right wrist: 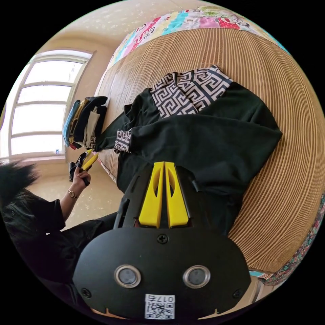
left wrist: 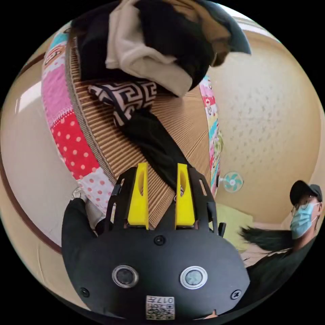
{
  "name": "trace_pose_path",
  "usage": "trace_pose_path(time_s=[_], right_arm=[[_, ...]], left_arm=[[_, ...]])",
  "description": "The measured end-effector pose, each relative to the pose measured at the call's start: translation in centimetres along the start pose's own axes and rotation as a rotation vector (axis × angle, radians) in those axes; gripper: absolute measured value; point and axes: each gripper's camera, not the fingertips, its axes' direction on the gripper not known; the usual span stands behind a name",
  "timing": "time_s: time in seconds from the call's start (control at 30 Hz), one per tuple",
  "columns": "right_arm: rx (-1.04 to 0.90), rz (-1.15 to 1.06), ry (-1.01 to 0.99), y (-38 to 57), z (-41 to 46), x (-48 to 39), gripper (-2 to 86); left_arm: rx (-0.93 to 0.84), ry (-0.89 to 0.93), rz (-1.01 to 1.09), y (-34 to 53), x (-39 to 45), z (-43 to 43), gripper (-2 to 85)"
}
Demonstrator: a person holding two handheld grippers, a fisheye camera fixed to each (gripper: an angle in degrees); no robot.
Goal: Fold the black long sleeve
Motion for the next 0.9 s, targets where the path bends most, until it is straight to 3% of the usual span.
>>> trace_pose_path(time_s=[0.17,0.33,0.43,0.57,0.67,0.77,0.83,0.9], right_arm=[[-0.052,-0.038,-0.018,-1.2,3.2,-3.6,0.7],[-0.049,0.014,-0.030,-0.1,4.7,-5.4,0.6],[0.008,0.105,-0.058,1.0,4.3,-4.7,0.5],[0.065,0.253,-0.070,2.9,3.7,-2.7,0.5],[0.130,0.361,-0.072,4.9,2.5,-0.6,0.5],[0.248,0.451,-0.077,7.4,0.3,2.0,0.5],[0.351,0.568,-0.056,9.9,-1.9,4.4,0.6],[0.414,0.637,-0.048,11.7,-3.4,6.1,0.7]], left_arm=[[0.125,0.027,-0.132,-2.7,-2.7,0.3,13.3],[0.229,0.006,-0.176,-3.1,-2.7,-0.4,2.9],[0.203,0.000,0.073,-2.1,3.9,-0.7,0.7],[0.222,0.054,0.575,4.8,18.4,0.9,0.3],[0.091,0.143,0.876,12.6,27.3,7.0,0.7],[-0.093,0.255,0.944,21.4,30.4,16.4,1.6],[-0.245,0.232,0.999,27.1,30.6,22.6,2.8],[-0.525,0.116,1.081,34.4,29.3,30.2,5.9]])
